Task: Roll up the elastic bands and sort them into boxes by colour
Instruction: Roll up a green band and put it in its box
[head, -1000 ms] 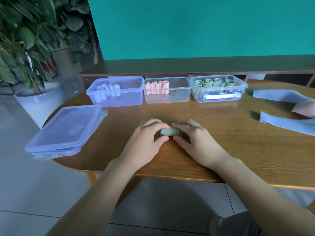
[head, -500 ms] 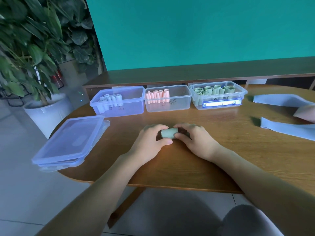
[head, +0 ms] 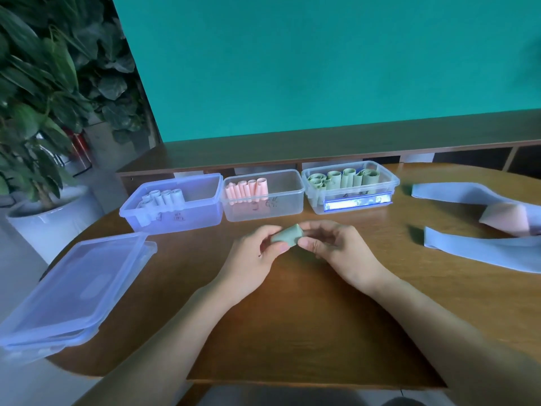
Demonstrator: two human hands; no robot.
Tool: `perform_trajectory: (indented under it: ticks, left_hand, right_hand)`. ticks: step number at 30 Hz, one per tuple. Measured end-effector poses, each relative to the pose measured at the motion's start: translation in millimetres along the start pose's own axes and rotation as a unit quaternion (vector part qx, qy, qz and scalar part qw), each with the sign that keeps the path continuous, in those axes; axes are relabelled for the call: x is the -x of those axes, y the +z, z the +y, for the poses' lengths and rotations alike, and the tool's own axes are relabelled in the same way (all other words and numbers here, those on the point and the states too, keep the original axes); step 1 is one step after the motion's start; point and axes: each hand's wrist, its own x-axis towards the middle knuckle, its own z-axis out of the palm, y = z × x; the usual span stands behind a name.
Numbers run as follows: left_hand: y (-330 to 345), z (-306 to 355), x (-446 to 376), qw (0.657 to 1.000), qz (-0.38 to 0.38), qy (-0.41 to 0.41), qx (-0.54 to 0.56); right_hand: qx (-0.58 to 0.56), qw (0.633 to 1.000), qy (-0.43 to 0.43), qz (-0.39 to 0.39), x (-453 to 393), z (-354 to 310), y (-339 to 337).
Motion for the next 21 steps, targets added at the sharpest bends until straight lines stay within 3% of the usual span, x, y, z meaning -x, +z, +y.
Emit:
perform_trajectory:
  ticks: [8,13,21]
  left_hand:
    - [45.3,42.9,-55.2,0.991,0.030,0.026,0.124]
    - [73.5,57.3,-101.1,0.979,0.066,0.011,0.194]
    - [99.1,50.3,-126.3,0.954,0.202,0.000,0.223]
  right_hand:
    - [-0.004,1.000,0.016,0.022,-32.6,-18.7,-78.5]
    - [0.060,0.998,0.012,0.018,-63.9,-23.7,-119.0]
    - [0.164,0.985,-0.002,0.059,-117.5,-7.9,-165.0]
